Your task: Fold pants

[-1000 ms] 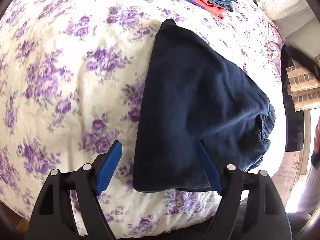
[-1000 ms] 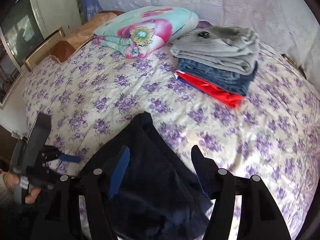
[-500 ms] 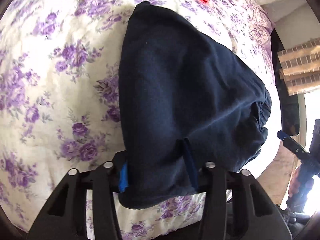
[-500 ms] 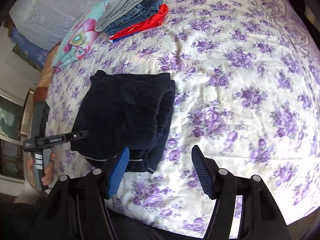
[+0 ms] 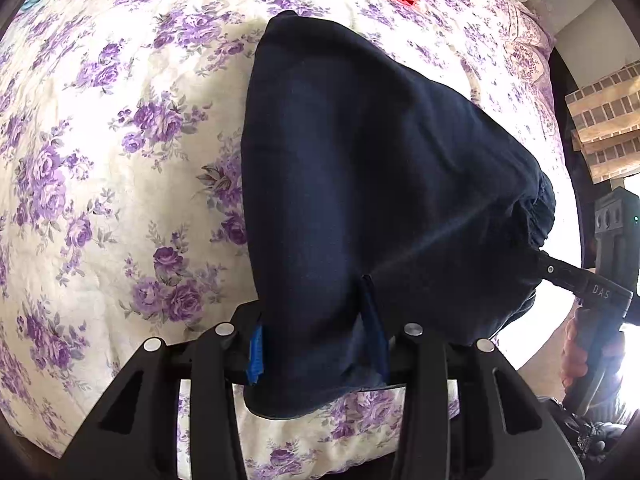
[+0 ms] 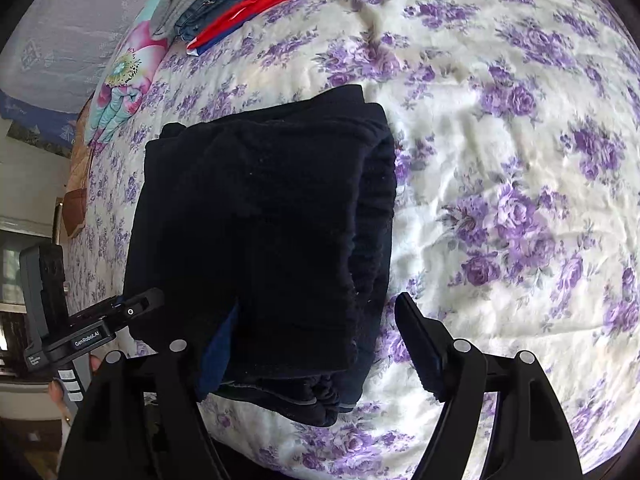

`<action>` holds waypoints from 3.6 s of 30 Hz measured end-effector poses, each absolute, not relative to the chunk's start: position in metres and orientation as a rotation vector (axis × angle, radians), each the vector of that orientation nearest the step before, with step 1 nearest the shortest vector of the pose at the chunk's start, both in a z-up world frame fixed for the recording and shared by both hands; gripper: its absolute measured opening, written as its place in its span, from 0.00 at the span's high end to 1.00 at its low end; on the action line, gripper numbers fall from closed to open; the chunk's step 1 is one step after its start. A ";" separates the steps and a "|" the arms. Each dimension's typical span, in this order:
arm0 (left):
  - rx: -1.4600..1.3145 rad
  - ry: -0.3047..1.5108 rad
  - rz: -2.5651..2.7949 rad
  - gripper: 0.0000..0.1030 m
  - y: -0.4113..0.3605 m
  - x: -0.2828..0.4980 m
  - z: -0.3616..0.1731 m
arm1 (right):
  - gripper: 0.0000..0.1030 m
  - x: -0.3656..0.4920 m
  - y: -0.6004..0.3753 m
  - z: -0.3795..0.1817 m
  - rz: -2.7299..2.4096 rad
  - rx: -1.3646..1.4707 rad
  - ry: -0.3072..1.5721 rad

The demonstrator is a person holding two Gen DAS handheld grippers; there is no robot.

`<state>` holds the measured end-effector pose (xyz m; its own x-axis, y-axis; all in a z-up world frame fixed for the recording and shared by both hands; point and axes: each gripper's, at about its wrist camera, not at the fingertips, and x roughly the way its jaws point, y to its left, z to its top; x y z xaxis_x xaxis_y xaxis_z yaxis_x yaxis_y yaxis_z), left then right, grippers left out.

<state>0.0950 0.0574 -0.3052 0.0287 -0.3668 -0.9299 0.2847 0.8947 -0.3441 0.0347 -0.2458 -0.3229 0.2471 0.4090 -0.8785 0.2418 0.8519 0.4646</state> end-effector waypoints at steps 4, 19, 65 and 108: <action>-0.065 1.463 -0.505 0.61 0.059 0.094 -0.308 | 0.17 0.035 -0.250 -0.340 0.165 0.735 1.401; -0.134 1.514 -0.544 0.74 0.061 0.114 -0.304 | 0.65 0.040 -0.187 -0.283 0.225 0.341 1.202; -0.037 1.036 -0.351 0.05 0.033 0.432 -0.122 | 0.28 0.383 -0.258 -0.075 -0.050 -0.165 0.792; 0.091 0.723 -0.160 0.05 -0.003 0.080 0.027 | 0.15 0.071 -0.203 -0.003 -0.141 0.036 0.729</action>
<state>0.0797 -0.0034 0.0269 0.7382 -0.1143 -0.6648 0.1774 0.9837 0.0278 0.0715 -0.2026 -0.0027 0.7366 -0.1155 -0.6664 0.1408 0.9899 -0.0160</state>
